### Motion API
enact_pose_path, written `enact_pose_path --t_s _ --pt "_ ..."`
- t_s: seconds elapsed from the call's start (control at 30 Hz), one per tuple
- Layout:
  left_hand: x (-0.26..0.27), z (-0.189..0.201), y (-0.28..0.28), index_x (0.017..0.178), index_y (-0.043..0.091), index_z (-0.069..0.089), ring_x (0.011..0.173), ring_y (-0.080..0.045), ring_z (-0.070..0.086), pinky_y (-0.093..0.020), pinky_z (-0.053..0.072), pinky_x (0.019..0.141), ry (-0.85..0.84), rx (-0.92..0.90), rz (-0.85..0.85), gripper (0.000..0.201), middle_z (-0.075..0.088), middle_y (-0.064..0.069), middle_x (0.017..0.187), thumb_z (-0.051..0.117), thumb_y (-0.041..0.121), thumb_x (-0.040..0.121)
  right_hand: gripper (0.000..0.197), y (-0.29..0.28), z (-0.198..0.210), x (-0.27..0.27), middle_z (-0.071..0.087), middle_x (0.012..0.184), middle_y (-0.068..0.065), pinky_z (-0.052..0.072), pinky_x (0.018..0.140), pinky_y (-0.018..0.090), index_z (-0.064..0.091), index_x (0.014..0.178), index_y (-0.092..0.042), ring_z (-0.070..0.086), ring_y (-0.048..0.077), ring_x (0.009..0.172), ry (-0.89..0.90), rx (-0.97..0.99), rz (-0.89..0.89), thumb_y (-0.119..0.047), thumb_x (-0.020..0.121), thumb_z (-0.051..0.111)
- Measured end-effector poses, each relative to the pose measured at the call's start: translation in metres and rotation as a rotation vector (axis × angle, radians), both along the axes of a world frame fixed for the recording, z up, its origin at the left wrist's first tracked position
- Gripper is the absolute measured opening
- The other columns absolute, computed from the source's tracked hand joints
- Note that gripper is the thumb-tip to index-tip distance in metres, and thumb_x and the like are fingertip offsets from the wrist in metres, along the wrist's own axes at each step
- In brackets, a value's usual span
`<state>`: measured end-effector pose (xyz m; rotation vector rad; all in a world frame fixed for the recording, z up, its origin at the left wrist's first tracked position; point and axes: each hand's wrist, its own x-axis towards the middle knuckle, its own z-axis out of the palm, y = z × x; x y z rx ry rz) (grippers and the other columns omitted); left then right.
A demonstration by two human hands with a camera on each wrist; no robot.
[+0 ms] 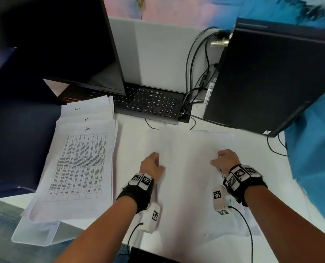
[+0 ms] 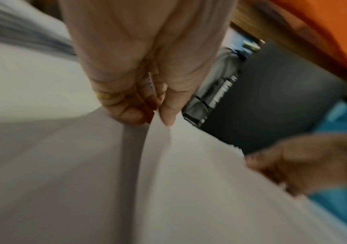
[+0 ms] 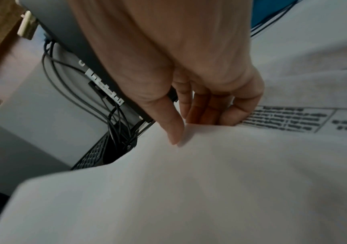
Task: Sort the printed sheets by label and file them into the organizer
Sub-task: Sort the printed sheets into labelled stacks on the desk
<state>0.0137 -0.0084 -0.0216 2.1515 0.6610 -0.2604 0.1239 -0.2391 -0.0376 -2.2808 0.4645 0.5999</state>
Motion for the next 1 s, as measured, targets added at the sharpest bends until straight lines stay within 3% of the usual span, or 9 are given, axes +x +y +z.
enact_pose_path --t_s 0.17,0.3,0.4,0.47,0.53,0.63,0.77,0.87,1.0 --pt "-0.017 -0.011 -0.011 0.107 0.006 0.069 0.100 -0.018 0.061 -0.007 0.039 0.087 -0.326 0.057 -0.281 0.032 0.064 -0.007 0.109 0.053 -0.009 0.084 0.017 -0.002 0.001 0.001 0.068 0.088 0.014 0.054 0.083 0.038 0.063 0.078 -0.011 0.066 0.031 0.086 0.025 0.134 -0.015 -0.003 0.070 0.076" --pt "-0.025 -0.022 -0.011 0.096 0.005 0.074 0.099 -0.010 0.063 -0.003 0.040 0.091 -0.479 0.016 -0.327 0.031 0.067 -0.011 0.110 0.055 -0.014 0.081 0.022 -0.006 -0.007 0.007 0.067 0.100 0.016 0.053 0.087 0.039 0.057 0.075 -0.019 0.063 0.028 0.091 0.048 0.132 0.042 -0.005 0.068 0.074" --pt "-0.026 -0.014 -0.009 0.110 0.003 0.065 0.106 -0.017 0.060 -0.016 0.041 0.093 -0.428 -0.044 -0.250 0.031 0.061 -0.010 0.115 0.053 -0.010 0.084 0.015 -0.009 -0.009 0.009 0.069 0.097 0.019 0.054 0.084 0.045 0.058 0.070 -0.015 0.065 0.033 0.089 0.029 0.153 0.016 -0.002 0.074 0.065" --pt "-0.021 -0.013 -0.007 0.126 0.003 0.053 0.122 -0.025 0.048 -0.020 0.032 0.101 -0.320 0.045 -0.164 0.042 0.050 -0.011 0.129 0.059 0.006 0.085 0.016 -0.009 -0.005 0.006 0.065 0.088 0.016 0.055 0.073 0.042 0.058 0.071 -0.013 0.063 0.032 0.080 0.016 0.155 0.023 0.002 0.076 0.058" --pt "-0.014 -0.017 0.001 0.125 0.009 0.053 0.129 -0.028 0.039 -0.025 0.029 0.107 -0.206 0.122 -0.009 0.050 0.044 -0.011 0.136 0.063 0.024 0.079 0.024 -0.008 0.001 0.002 0.059 0.077 0.012 0.046 0.062 0.033 0.055 0.065 -0.013 0.054 0.025 0.066 0.019 0.194 0.039 0.008 0.077 0.055" --pt "-0.001 -0.016 0.016 0.106 0.018 0.056 0.108 -0.024 0.053 -0.029 0.042 0.091 -0.117 -0.038 0.205 0.037 0.054 -0.007 0.116 0.070 0.030 0.075 0.031 -0.009 0.004 -0.002 0.055 0.066 0.005 0.040 0.061 0.028 0.060 0.063 -0.014 0.048 0.021 0.063 0.008 0.239 0.075 0.012 0.078 0.057" --pt "0.004 -0.011 0.027 0.121 0.013 0.047 0.085 -0.016 0.053 -0.025 0.045 0.082 -0.211 -0.293 0.402 0.048 0.056 -0.005 0.100 0.068 0.005 0.078 0.028 -0.009 0.008 -0.008 0.059 0.065 0.003 0.041 0.052 0.025 0.068 0.072 -0.009 0.048 0.018 0.055 -0.015 0.230 0.106 0.014 0.082 0.055" --pt "0.002 -0.006 0.026 0.114 0.018 0.049 0.073 -0.011 0.052 -0.021 0.046 0.072 -0.232 -0.350 0.348 0.049 0.052 0.002 0.081 0.069 -0.003 0.075 0.024 -0.010 0.008 -0.008 0.057 0.065 0.005 0.043 0.055 0.027 0.062 0.066 -0.012 0.050 0.021 0.057 -0.010 0.181 0.140 0.008 0.080 0.058" --pt "-0.006 -0.012 0.021 0.084 0.010 0.063 0.072 -0.018 0.052 -0.033 0.047 0.075 -0.214 -0.352 0.101 0.022 0.058 -0.009 0.076 0.075 0.008 0.066 0.013 -0.009 0.011 -0.008 0.058 0.070 0.004 0.043 0.057 0.025 0.060 0.070 -0.012 0.053 0.020 0.063 -0.025 0.198 0.080 -0.006 0.080 0.066"
